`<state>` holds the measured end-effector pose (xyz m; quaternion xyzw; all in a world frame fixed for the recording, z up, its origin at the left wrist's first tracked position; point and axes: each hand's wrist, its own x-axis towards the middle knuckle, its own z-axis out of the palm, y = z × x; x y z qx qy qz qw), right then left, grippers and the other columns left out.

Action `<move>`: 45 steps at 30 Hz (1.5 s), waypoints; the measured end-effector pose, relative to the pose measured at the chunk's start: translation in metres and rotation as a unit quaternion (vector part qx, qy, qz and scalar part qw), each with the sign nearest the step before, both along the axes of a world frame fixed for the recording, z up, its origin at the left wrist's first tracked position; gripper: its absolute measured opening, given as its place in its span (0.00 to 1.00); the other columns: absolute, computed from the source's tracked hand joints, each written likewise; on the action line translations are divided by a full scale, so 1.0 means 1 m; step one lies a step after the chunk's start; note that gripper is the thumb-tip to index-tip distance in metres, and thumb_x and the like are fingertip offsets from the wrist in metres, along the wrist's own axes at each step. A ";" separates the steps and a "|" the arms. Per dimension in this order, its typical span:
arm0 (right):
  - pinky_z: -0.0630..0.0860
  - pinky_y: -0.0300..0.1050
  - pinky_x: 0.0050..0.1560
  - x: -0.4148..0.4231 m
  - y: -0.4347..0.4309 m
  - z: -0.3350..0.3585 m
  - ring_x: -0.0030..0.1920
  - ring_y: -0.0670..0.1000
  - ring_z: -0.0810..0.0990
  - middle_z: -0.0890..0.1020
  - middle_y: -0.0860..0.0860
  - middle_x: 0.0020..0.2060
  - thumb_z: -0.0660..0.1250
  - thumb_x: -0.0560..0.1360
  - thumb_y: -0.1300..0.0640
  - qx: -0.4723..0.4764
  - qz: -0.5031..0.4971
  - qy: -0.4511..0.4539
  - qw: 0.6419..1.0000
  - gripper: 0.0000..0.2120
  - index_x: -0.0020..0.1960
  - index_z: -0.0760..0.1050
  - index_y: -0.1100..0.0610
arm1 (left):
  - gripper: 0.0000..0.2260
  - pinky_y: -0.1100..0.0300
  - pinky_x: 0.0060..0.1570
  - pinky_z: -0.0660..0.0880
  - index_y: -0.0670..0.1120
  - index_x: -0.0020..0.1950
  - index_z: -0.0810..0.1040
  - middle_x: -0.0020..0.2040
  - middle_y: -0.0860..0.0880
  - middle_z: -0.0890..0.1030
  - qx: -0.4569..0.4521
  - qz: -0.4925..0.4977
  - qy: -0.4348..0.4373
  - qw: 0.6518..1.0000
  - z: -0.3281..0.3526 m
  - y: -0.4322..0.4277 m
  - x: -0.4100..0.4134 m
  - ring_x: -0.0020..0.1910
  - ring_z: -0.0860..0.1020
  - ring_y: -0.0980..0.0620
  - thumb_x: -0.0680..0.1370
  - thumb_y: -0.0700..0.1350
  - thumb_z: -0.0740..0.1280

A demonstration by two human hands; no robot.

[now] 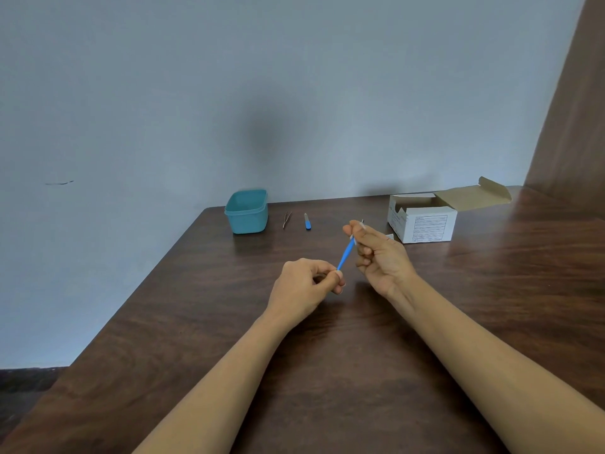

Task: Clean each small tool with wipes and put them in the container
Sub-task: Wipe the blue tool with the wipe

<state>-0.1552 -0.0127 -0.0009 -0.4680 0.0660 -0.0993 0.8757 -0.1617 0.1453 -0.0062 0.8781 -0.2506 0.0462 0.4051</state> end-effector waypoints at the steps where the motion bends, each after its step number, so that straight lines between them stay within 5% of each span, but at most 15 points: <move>1: 0.60 0.31 0.24 0.001 -0.002 0.000 0.23 0.41 0.65 0.85 0.49 0.42 0.68 0.74 0.62 -0.001 -0.005 0.004 1.000 0.02 0.46 0.79 0.59 | 0.09 0.50 0.51 0.78 0.54 0.41 0.84 0.34 0.60 0.83 0.003 0.000 0.000 1.000 0.000 0.000 0.000 0.40 0.81 0.61 0.78 0.51 0.66; 8: 0.59 0.31 0.21 0.002 -0.009 -0.001 0.22 0.41 0.67 0.84 0.44 0.35 0.70 0.74 0.54 -0.014 -0.021 0.034 0.999 0.08 0.47 0.78 0.59 | 0.08 0.52 0.53 0.78 0.55 0.41 0.83 0.34 0.60 0.83 0.027 -0.001 -0.010 1.000 -0.001 0.000 0.000 0.41 0.81 0.62 0.77 0.50 0.66; 14: 0.60 0.32 0.24 0.001 -0.011 0.001 0.26 0.41 0.67 0.83 0.48 0.39 0.68 0.75 0.51 -0.058 -0.005 0.031 0.998 0.07 0.43 0.79 0.55 | 0.09 0.52 0.46 0.80 0.53 0.41 0.84 0.34 0.58 0.83 0.058 0.004 -0.022 0.998 -0.001 0.001 0.002 0.37 0.81 0.60 0.77 0.50 0.65; 17: 0.60 0.33 0.28 0.001 -0.010 0.002 0.29 0.42 0.65 0.75 0.46 0.34 0.66 0.77 0.53 -0.098 -0.016 0.029 0.995 0.09 0.43 0.80 0.56 | 0.09 0.54 0.47 0.80 0.54 0.41 0.83 0.34 0.58 0.83 0.065 0.005 -0.027 0.998 0.000 0.002 0.001 0.37 0.81 0.62 0.77 0.50 0.65; 24: 0.63 0.33 0.30 0.000 -0.010 0.003 0.32 0.42 0.66 0.77 0.45 0.34 0.67 0.76 0.56 -0.084 -0.015 0.019 0.996 0.06 0.46 0.82 0.56 | 0.09 0.55 0.49 0.79 0.54 0.43 0.84 0.34 0.59 0.83 0.081 0.009 -0.030 0.996 0.003 0.003 0.000 0.39 0.80 0.63 0.78 0.50 0.64; 35: 0.73 0.35 0.41 -0.004 -0.017 0.006 0.40 0.43 0.80 0.85 0.51 0.50 0.57 0.79 0.64 -0.003 0.092 -0.022 0.996 0.12 0.55 0.78 0.58 | 0.10 0.67 0.37 0.70 0.54 0.42 0.83 0.33 0.60 0.82 0.081 0.036 -0.034 0.995 0.004 0.005 0.001 0.33 0.76 0.68 0.79 0.51 0.63; 45: 0.72 0.40 0.44 -0.005 -0.016 0.007 0.44 0.47 0.83 0.85 0.55 0.49 0.65 0.76 0.53 -0.029 0.073 -0.005 0.997 0.10 0.50 0.79 0.58 | 0.09 0.63 0.46 0.78 0.54 0.43 0.84 0.34 0.58 0.83 0.059 0.036 -0.013 0.998 0.005 0.007 -0.002 0.37 0.80 0.64 0.79 0.50 0.64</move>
